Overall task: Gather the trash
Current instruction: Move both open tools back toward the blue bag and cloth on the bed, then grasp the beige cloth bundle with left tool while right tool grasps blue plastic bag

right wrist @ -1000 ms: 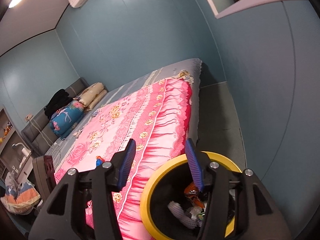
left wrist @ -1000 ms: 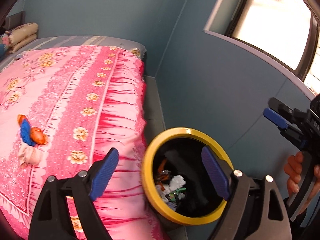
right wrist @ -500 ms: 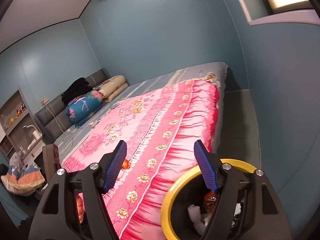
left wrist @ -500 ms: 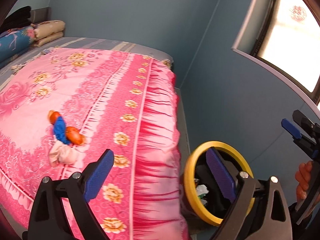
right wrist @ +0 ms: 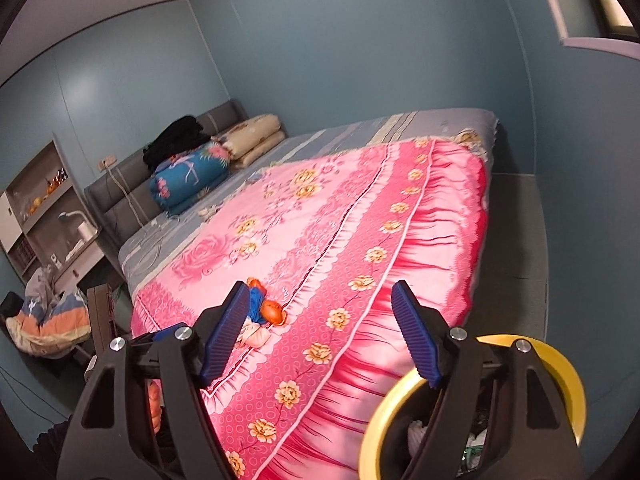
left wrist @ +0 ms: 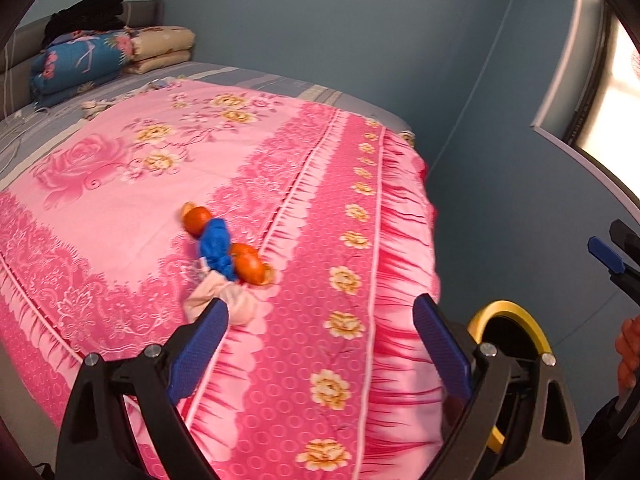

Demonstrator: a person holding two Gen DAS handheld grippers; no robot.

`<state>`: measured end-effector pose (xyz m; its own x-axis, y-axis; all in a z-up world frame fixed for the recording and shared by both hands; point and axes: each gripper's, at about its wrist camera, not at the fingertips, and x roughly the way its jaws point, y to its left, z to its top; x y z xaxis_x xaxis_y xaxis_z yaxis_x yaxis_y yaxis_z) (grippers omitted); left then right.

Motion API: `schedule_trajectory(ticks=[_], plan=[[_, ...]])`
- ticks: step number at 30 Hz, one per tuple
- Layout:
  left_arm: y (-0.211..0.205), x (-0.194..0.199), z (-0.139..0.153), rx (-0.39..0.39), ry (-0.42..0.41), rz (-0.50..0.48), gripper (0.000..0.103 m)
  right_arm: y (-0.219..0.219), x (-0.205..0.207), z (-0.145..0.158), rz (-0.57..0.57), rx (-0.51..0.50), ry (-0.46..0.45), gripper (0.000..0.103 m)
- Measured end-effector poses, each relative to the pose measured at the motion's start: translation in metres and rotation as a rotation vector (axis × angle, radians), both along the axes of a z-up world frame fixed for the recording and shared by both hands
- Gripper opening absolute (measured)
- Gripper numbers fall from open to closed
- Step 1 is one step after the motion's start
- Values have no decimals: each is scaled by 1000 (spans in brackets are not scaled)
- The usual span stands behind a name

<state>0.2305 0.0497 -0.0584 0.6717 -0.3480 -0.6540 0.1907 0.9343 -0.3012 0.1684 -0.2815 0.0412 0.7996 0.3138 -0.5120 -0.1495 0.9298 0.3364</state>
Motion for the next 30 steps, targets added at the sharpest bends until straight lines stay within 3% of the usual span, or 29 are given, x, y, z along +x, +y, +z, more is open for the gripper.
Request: schedule_trajectory(ticks=[14,20,30], plan=[[53,27,-58,58,94,90,90,83,105,-36,172,-58,160,70],[61,43,-82,73,133,79,90,130,159,-70,301,-77,303,70],[70,74,-109,8,171,39,90,204,230,-129,424,-132,465,70]])
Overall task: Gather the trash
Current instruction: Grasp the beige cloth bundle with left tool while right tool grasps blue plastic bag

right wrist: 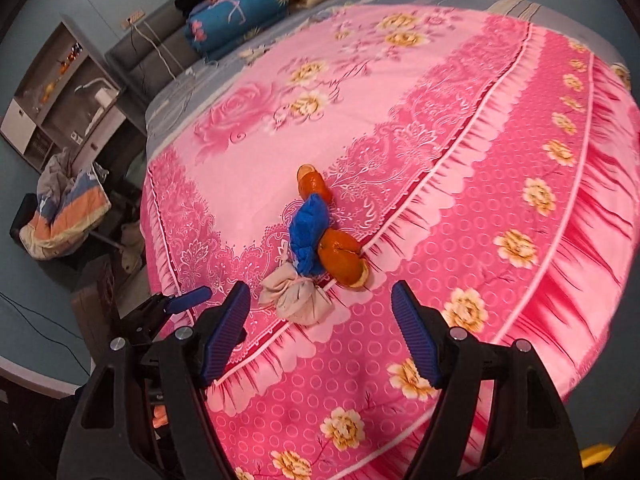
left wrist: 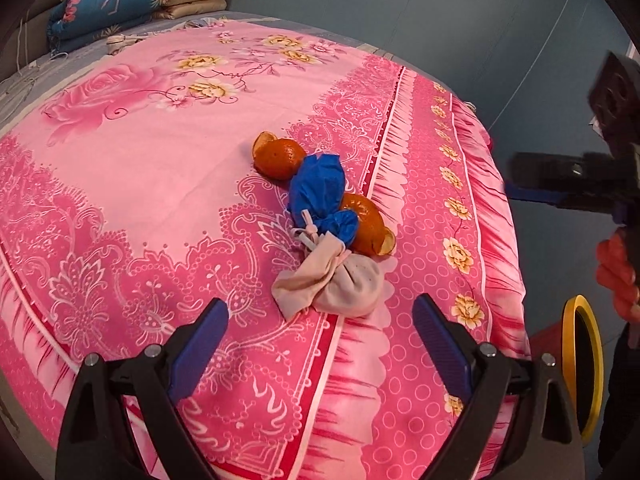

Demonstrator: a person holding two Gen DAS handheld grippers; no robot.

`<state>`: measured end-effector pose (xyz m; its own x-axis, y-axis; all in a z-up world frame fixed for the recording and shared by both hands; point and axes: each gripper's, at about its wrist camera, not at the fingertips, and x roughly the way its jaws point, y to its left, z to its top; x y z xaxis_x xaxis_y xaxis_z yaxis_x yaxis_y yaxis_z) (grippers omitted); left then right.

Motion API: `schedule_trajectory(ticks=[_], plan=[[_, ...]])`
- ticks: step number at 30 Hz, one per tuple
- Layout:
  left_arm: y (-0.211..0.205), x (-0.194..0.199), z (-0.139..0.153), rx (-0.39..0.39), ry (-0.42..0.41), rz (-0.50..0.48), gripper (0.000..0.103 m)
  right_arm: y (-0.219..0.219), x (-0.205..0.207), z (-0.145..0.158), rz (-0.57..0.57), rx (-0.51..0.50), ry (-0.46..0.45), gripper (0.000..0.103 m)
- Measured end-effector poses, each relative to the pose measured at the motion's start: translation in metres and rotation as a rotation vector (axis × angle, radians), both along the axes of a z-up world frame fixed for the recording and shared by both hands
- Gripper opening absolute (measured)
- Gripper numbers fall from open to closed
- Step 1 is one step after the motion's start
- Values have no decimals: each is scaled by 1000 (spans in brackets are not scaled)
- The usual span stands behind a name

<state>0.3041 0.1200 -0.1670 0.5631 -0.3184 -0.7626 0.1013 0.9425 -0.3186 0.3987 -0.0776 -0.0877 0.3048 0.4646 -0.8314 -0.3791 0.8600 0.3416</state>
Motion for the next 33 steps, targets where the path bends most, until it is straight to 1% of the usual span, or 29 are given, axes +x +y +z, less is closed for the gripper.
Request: schedule_trajectory(ticks=[4,8,15,17,20,22,26,27,33], plan=[[-2,10,-8,7,10,-19,90,26,27,-23,32,-24,55,68],[-1,19,-15,-11,26,-25,90,44,47,-40,54,-22,98,64],[0,31,-23,-33,40,-31,90,64,69,-56,66,-17,136,59],[-1,32,-24,-26,36,-37,89,69,74,-60,69,-20,143,59],[-3,34,-29,-35,47,-52,85,75,80,-68,72,-30,158,57],[-3,37,-32,-40,56,-54,84,80,84,-73,74,-37,168,57],[-3,40,-38,-68,70,-60,76,87,92,-85,73,-49,187,54],[-3,40,-39,-71,72,-57,71,88,93,-87,72,-52,190,53],[-1,42,-43,-102,83,-68,53,101,101,-99,82,-80,203,51]])
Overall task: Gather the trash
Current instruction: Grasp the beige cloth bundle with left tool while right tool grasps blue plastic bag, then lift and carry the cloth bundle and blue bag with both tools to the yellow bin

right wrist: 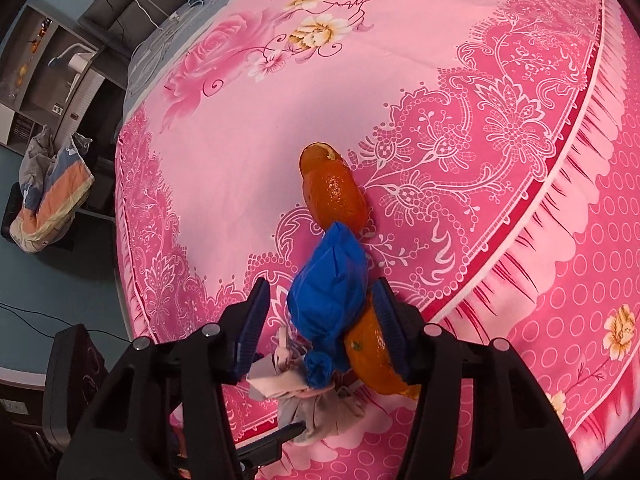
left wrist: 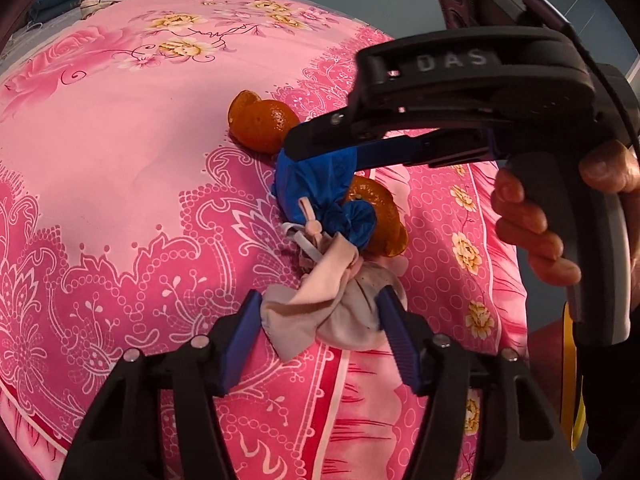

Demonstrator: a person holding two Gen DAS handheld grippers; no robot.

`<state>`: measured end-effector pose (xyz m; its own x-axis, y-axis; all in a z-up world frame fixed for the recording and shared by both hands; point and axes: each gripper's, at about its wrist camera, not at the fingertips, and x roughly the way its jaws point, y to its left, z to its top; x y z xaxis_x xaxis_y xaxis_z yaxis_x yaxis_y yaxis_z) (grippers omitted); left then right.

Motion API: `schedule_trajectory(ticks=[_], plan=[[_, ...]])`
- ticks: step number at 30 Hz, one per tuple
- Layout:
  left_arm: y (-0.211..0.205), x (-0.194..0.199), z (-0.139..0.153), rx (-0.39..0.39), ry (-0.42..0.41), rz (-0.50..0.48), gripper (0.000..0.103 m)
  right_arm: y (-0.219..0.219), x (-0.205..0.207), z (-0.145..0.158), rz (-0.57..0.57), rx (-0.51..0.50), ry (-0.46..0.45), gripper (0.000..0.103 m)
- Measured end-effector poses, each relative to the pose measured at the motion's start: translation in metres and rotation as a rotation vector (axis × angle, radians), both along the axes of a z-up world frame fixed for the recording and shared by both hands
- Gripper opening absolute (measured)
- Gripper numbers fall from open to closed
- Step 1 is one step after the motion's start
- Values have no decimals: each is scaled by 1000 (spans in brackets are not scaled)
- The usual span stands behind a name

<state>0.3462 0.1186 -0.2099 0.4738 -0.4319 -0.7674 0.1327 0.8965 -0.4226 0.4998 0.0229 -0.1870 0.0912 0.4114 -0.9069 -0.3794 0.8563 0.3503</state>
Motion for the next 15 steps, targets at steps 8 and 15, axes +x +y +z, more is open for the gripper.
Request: schedule_trajectory(ticks=[8,15], plan=[[1,-2,0,-17,-3,-6,23,8,-1,-6,22,-46,-22,26],[0,-6,5,1,-13,-17,8,5,-5,1,16,-48,-52,17]])
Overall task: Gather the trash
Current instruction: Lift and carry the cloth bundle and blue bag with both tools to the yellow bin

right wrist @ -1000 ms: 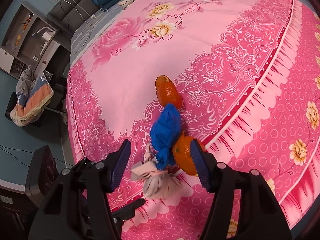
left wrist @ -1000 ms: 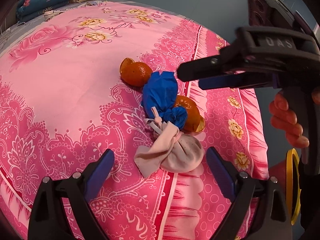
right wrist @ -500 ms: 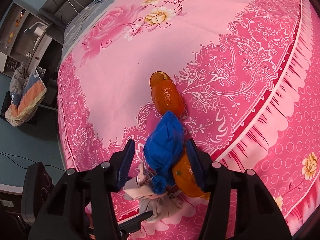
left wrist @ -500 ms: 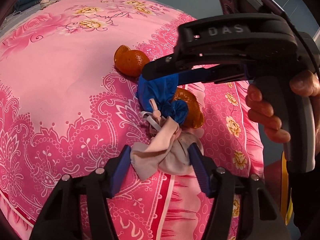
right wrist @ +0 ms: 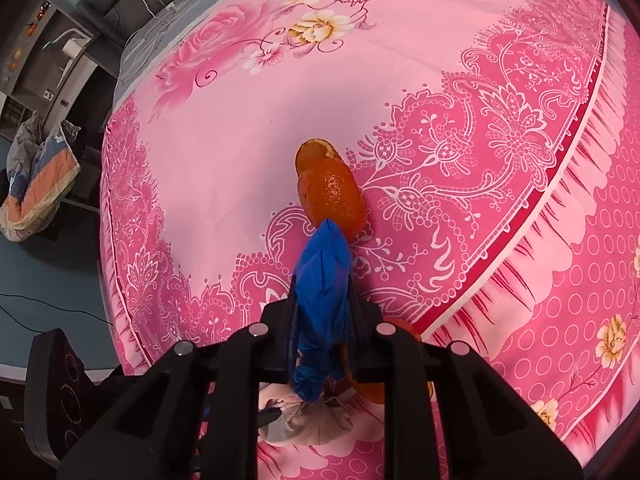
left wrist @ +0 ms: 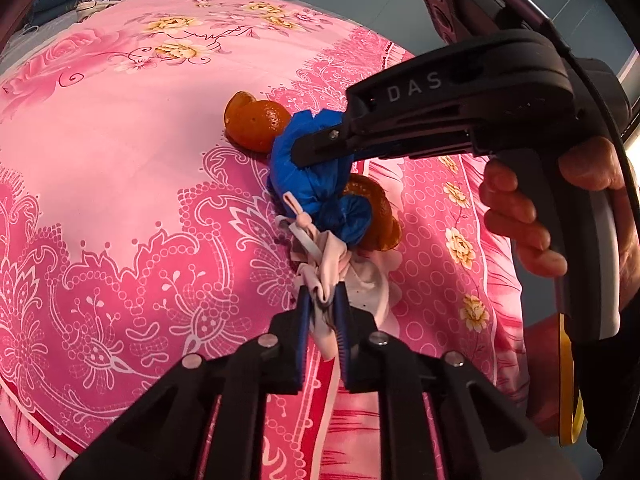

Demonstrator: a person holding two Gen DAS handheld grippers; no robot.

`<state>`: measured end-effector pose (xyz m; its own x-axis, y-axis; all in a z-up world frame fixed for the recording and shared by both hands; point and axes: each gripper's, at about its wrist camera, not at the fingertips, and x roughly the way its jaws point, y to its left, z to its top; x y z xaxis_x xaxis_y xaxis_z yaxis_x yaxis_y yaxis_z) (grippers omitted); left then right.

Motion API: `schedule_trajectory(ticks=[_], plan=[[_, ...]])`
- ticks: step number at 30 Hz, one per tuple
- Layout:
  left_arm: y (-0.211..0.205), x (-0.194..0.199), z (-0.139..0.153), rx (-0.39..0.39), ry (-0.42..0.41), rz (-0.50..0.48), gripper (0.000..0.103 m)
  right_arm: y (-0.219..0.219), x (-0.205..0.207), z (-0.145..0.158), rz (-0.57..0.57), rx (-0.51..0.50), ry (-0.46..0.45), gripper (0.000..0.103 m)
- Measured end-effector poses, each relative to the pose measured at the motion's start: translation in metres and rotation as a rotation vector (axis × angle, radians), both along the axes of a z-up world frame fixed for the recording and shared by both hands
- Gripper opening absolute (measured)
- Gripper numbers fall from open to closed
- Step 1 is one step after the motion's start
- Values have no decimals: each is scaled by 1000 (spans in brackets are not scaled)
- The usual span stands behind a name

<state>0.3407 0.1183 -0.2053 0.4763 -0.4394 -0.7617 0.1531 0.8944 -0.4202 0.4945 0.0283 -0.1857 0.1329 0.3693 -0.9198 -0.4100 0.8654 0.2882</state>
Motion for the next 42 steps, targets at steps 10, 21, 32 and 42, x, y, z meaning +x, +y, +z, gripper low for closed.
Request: schedule_trajectory(ticks=[10,21,32,42], plan=[[7,-10,10,20,-10,10,7,-10,-11,28,-20,43,-65,13],[23,-28,26,35,-36,63,7,-31,-35,61,-49,103,-115,13],[34,-53,53,64,-87,123,7,-62,-70,92,-79,157,-154,13],[39,-77,83,108,-152,188,7,-99,-117,115,-112,218,-188,13]])
